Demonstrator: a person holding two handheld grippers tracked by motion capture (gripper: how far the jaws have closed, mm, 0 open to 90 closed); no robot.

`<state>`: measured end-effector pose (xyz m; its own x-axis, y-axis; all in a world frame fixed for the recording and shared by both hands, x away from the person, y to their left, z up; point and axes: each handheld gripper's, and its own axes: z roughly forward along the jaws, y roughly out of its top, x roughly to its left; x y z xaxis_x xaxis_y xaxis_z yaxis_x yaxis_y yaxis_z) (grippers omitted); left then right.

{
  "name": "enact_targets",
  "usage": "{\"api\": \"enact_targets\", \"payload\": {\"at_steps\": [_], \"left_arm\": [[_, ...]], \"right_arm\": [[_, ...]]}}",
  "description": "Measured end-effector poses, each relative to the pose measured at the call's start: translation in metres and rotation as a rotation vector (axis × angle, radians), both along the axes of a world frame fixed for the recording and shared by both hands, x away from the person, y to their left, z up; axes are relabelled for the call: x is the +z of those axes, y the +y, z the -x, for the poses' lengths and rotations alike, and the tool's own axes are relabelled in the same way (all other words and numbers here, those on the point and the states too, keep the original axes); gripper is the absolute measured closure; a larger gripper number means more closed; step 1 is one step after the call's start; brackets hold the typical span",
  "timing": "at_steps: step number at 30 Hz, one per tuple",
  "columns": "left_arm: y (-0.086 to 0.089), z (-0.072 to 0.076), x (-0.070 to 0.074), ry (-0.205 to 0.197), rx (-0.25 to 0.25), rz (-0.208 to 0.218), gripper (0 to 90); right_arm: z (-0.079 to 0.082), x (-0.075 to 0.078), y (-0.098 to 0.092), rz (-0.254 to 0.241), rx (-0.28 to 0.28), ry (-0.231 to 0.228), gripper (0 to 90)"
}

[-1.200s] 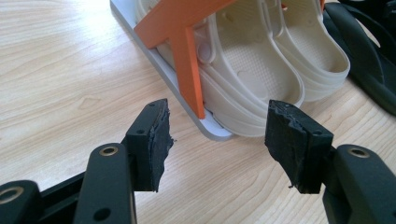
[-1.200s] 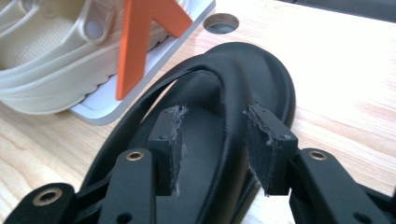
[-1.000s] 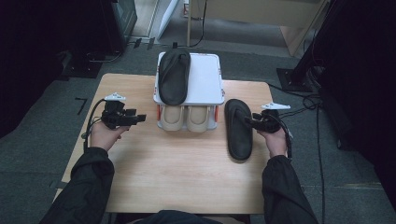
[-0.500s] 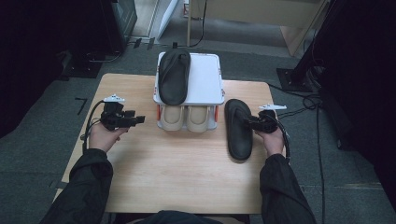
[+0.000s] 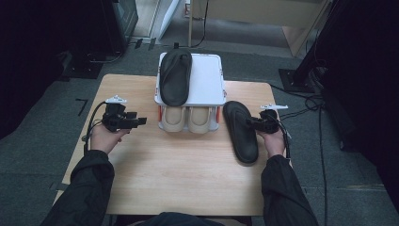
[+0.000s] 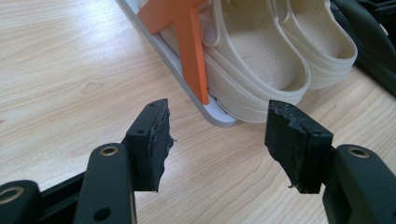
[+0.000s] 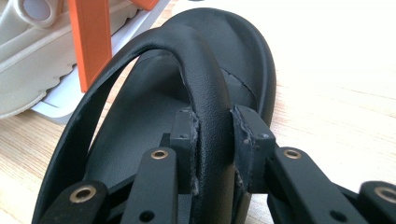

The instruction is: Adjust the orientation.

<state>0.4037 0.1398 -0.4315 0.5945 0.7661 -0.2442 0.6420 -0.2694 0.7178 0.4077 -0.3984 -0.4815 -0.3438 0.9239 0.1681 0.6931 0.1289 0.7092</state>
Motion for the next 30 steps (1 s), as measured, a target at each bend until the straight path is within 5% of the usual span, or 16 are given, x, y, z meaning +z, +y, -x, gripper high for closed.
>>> {"api": "enact_targets", "payload": {"at_steps": [24, 30], "left_arm": [[-0.001, 0.0, 0.001, -0.009, -0.007, 0.014, 40.7], [-0.002, 0.0, 0.0, -0.008, -0.011, 0.024, 40.8]], "right_arm": [[0.005, 0.024, 0.001, -0.019, -0.09, 0.025, 71.2], [0.004, 0.033, 0.005, 0.007, -0.099, 0.034, 71.4]]}}
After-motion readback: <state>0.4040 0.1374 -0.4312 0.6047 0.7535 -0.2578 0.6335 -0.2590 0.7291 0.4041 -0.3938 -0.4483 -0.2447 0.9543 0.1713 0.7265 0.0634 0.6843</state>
